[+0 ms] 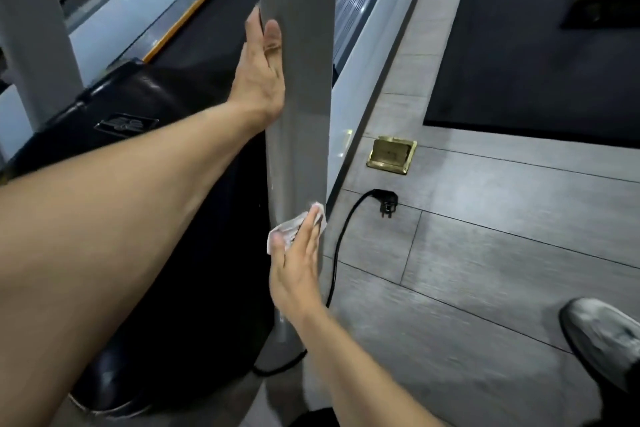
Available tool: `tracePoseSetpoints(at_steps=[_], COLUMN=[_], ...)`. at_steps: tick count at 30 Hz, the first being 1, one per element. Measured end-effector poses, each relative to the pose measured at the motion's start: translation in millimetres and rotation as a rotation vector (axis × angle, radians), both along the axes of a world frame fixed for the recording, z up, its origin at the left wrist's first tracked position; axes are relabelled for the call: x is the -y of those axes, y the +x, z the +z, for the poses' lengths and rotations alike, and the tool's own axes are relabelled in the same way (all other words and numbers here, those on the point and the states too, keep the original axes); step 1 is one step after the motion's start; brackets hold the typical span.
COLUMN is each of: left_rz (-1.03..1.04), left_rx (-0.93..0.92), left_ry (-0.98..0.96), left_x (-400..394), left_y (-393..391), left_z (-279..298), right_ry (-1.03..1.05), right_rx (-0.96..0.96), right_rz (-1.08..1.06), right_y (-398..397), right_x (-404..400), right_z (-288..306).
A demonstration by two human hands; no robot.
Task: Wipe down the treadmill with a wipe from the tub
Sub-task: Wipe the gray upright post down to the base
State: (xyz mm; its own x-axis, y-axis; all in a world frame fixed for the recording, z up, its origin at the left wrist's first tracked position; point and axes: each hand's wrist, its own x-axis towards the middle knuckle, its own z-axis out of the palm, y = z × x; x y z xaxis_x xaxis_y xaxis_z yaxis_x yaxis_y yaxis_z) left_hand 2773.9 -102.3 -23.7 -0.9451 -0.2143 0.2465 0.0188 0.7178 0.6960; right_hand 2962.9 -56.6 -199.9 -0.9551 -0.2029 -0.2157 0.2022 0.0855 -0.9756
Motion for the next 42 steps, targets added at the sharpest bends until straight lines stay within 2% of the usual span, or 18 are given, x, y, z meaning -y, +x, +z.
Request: tracePoseSetpoints(at_steps=[2, 6, 8, 9, 14, 17, 23, 26, 28, 31, 33, 37, 39, 42], left_rz=[0.021, -0.011, -0.002, 0.002, 0.012, 0.014, 0.01, 0.004, 0.005, 0.0, -0.002, -0.008, -0.013, -0.017], left_rx=[0.064, 0.202, 0.231, 0.24, 0.251, 0.24, 0.234, 0.232, 0.229, 0.229, 0.232, 0.228, 0.23, 0.227], left_ry=[-0.056, -0.186, -0.224, -0.229, -0.235, -0.229, -0.195, -0.195, -0.194, -0.175, -0.175, -0.158, -0.148, -0.145], left_x=[-1.0, -0.6, 3.6, 4.8, -0.5, -1.3, -0.4, -1.1, -0.8, -0.1, -1.0, 0.4, 0.5, 0.1], left_y=[5.4, 41.0, 56.8, 61.3, 70.9, 73.4, 73.2, 72.5, 71.9, 72.4, 72.2, 69.8, 69.8, 72.0], left_z=[3.9, -6.9, -15.4, -18.8, -25.6, -29.6, -30.3, -33.4, -34.9, -35.3, -35.0, -37.7, -37.9, -38.9], right_ry=[-0.009, 0.031, 0.03, 0.026, 0.046, 0.06, -0.05, -0.013, -0.115, -0.248, -0.219, -0.306, -0.31, -0.353], right_rx=[-0.035, -0.274, -0.383, -0.376, -0.101, -0.013, 0.323, 0.504, 0.603, 0.53, 0.496, 0.545, 0.468, 0.25], right_rz=[-0.017, -0.109, -0.178, -0.18, -0.024, 0.028, 0.13, 0.024, -0.092, -0.21, -0.283, -0.357, -0.336, -0.315], right_y=[-23.8, -91.8, -89.4, -76.4, 43.4, 70.9, 90.1, 80.9, 73.2, 61.6, 43.2, -19.2, -55.5, -107.0], right_x=[-4.4, -9.7, -5.1, -0.8, 11.2, 14.6, 15.2, 33.8, 41.9, 36.2, 33.1, 24.5, 16.4, 4.6], right_z=[14.2, 63.5, 51.8, 35.4, -61.8, -101.2, -115.1, -99.9, -90.8, -93.4, -101.8, -92.7, -76.3, -40.3])
